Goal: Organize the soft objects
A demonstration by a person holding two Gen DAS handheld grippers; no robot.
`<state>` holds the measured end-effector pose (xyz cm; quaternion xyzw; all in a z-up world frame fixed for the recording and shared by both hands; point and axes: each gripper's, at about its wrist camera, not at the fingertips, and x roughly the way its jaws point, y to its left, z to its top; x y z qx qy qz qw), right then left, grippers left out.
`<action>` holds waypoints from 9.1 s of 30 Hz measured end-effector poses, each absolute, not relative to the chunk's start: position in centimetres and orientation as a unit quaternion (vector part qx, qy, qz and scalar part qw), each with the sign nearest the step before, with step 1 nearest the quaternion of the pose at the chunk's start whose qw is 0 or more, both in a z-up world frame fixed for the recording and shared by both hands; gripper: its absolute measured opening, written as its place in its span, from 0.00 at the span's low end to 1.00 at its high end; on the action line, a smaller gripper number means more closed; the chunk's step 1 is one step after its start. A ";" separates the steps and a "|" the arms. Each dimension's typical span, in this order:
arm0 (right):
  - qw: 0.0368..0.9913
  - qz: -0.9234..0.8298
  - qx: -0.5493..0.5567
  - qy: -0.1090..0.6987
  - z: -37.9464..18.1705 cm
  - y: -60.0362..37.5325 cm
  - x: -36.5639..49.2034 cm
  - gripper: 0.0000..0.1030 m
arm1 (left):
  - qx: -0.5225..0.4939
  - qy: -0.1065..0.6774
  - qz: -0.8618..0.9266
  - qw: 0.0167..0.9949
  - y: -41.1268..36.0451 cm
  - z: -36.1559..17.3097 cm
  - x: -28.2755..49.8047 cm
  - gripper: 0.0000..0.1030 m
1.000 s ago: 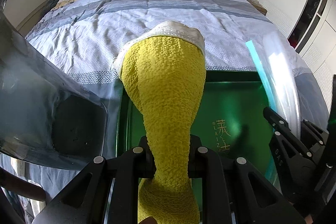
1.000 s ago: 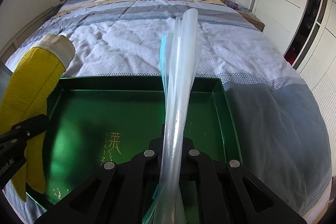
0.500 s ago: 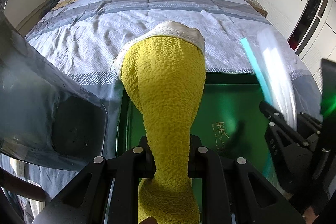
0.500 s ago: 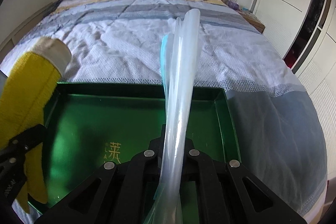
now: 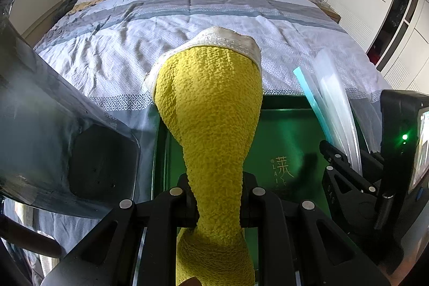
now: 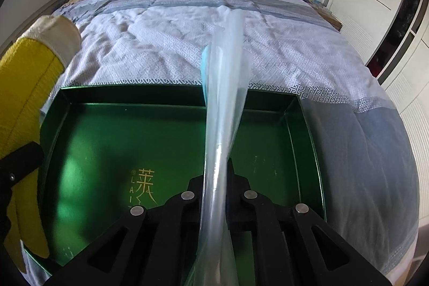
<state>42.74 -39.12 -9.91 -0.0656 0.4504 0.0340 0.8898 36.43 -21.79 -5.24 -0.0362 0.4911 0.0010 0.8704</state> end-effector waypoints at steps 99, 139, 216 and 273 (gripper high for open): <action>0.917 0.073 -0.111 0.376 -5.4 -40.5 37.7 1.00 | -0.043 0.486 0.019 0.872 -22.6 -4.9 37.1 0.15; 0.924 0.022 -0.075 0.374 -5.3 -44.4 37.5 1.00 | -0.021 0.528 0.024 0.849 -23.9 -9.6 37.6 0.37; 0.937 -0.017 -0.068 0.343 2.2 -43.1 15.8 1.00 | 0.041 0.416 -0.011 0.908 -21.1 4.3 18.5 0.85; 0.890 0.200 -0.096 0.398 -1.1 -11.2 -2.6 1.00 | -0.020 0.427 0.187 0.885 16.5 -1.3 -2.8 0.85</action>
